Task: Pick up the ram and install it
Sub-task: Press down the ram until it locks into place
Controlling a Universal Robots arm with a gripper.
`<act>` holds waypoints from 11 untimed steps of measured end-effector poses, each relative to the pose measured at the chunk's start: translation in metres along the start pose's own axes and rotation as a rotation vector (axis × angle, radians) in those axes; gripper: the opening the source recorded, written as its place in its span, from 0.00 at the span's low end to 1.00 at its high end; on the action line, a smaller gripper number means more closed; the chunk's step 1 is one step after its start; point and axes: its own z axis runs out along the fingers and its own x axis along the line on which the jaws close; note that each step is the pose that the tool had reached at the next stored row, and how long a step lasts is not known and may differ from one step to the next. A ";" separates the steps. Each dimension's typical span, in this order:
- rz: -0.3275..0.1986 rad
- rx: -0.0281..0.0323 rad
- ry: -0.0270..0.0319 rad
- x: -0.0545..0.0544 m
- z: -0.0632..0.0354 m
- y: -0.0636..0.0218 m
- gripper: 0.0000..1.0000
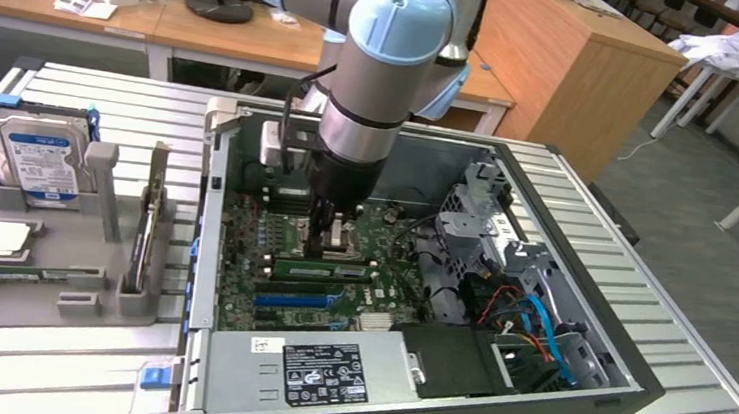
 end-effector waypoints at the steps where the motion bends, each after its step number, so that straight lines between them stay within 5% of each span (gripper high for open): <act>1: 0.000 0.0001 -0.0001 0.000 0.0006 0.0000 0.11; 11: 0.000 -0.0001 0.0003 0.000 0.0062 -0.0002 0.11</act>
